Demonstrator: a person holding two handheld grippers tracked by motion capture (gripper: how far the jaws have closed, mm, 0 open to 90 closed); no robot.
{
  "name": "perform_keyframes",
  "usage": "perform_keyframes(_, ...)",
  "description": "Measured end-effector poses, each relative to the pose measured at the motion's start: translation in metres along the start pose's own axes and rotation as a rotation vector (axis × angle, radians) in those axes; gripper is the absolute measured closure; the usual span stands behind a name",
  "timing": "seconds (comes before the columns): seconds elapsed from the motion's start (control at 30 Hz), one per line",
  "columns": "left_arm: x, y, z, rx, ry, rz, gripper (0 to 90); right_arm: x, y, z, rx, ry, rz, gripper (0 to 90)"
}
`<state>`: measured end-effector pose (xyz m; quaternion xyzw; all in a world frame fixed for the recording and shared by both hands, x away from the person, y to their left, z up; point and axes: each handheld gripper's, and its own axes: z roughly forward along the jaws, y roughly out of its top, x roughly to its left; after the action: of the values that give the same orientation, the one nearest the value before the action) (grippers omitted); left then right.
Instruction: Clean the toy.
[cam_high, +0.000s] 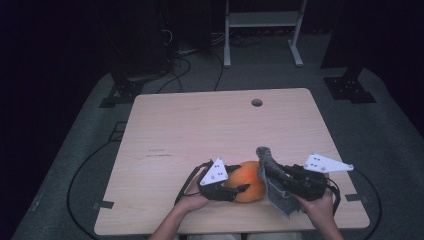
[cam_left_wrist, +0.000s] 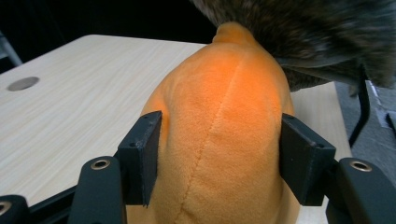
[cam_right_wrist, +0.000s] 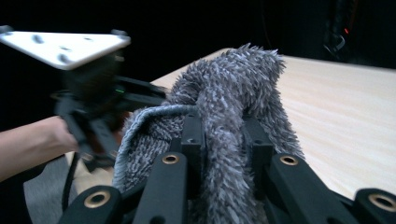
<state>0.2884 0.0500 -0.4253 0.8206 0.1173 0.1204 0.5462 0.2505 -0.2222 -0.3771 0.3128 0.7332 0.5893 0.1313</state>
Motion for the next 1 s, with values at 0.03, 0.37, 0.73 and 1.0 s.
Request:
perform_keyframes(0.03, -0.002, 0.001, 0.001, 0.003, -0.009, 0.005, 37.3, 0.004, 0.001, 0.002, 0.005, 0.001, -0.015, 74.1)
perform_keyframes(0.37, -0.003, -0.005, 0.008, 0.004, -0.006, -0.026, 37.7, -0.023, -0.021, 0.004, 0.08, -0.078, 0.044, 74.1)
perform_keyframes(0.73, 0.004, -0.006, 0.009, 0.028, 0.001, -0.084, 10.8, -0.022, -0.021, 0.006, 0.139, -0.057, 0.01, 73.9)
perform_keyframes(1.0, 0.008, -0.014, 0.015, 0.035, -0.049, -0.112, 20.2, -0.043, -0.031, -0.002, 0.139, -0.041, 0.071, 73.6)
